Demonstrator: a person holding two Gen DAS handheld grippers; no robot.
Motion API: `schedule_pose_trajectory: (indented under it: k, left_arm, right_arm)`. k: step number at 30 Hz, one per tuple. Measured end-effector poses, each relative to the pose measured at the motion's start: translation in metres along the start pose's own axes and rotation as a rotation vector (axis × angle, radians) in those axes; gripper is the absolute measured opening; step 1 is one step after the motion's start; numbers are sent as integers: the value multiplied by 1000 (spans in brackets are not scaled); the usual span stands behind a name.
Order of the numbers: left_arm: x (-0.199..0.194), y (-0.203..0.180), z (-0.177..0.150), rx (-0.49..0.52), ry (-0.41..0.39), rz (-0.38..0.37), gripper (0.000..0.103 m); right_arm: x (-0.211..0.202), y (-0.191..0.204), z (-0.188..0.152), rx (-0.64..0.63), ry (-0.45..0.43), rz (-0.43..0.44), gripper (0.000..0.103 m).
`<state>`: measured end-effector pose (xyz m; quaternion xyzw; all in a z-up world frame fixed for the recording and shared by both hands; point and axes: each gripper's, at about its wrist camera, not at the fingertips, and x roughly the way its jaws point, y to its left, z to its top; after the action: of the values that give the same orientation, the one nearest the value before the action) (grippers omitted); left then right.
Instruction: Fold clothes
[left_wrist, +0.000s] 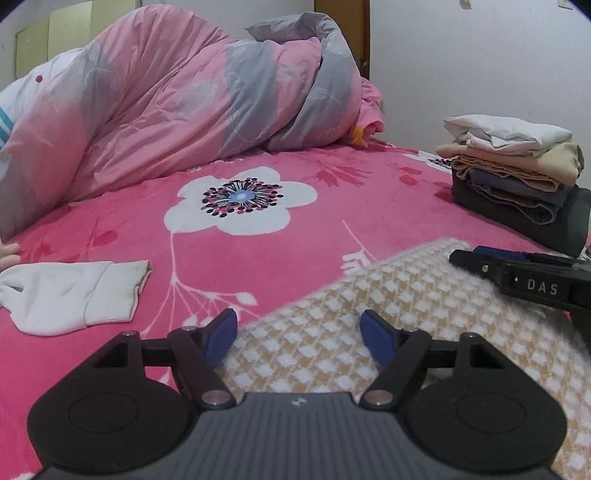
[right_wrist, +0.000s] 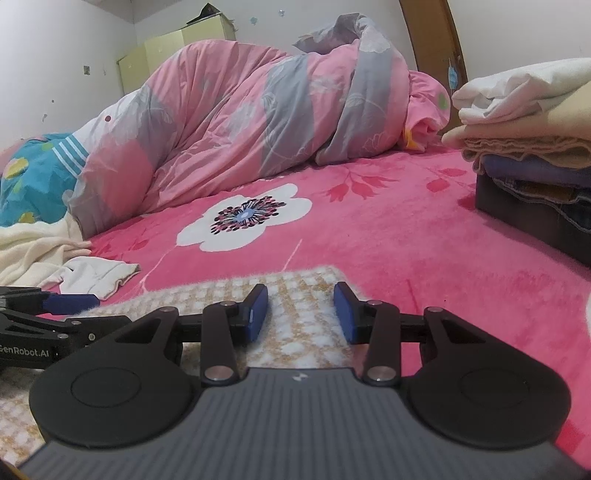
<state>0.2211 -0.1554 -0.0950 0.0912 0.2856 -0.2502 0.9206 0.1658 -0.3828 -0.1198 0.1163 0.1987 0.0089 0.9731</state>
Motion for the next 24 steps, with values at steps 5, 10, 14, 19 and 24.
schedule_pose_trajectory:
  k: [5,10,14,19,24]
  left_arm:
    - [-9,2,5,-6,10,4,74]
    - [-49,6,7,-22,13,34,76]
    - [-96,5,-2,-32,-39,-17,76]
    - [-146,-18,-29,13,-65,-120,77]
    - [-163,-38,-72,19,-51,-103,78]
  right_arm:
    - [0,0,0,-1,3,1,38]
    - [-1,8,10,-63,57,-19,39]
    - [-23,21,33,-91,100,-68,40]
    - [-106,49,46,-110,22,25,40]
    - [-157,82,-3,-215,139,117,42]
